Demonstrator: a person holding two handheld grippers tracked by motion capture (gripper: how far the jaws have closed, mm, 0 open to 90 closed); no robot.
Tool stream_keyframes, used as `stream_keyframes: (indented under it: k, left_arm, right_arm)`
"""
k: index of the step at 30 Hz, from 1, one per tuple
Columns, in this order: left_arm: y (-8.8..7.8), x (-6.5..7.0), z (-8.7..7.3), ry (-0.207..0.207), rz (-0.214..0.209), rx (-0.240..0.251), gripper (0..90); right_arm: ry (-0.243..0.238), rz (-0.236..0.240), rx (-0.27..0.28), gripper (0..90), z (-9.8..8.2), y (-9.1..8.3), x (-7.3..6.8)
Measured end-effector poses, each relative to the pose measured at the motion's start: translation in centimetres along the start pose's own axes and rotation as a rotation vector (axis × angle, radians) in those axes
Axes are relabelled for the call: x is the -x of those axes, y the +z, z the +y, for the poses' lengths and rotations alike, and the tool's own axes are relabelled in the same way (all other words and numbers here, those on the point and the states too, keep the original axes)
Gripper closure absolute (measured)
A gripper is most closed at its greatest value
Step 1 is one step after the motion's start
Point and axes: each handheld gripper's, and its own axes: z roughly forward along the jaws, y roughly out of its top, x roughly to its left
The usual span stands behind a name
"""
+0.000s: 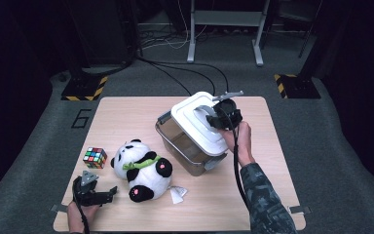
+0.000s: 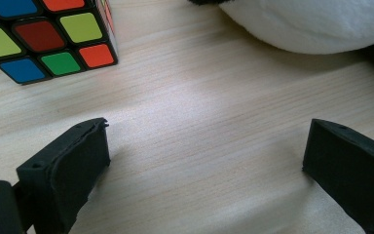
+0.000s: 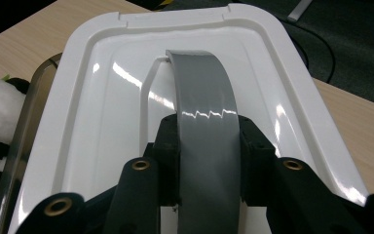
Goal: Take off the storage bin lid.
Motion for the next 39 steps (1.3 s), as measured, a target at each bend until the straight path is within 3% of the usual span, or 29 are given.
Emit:
stream_keyframes:
  k: [16, 39]
  left_arm:
    - [0.0, 0.0, 0.0, -0.003, 0.003, 0.003, 3.0]
    - [0.0, 0.0, 0.0, -0.004, 0.003, 0.003, 3.0]
  right_arm:
    - [0.052, -0.049, 0.013, 66.8, -0.2, -0.8, 2.6]
    - [0.153, -0.145, -0.008, 66.8, -1.5, -0.8, 7.0]
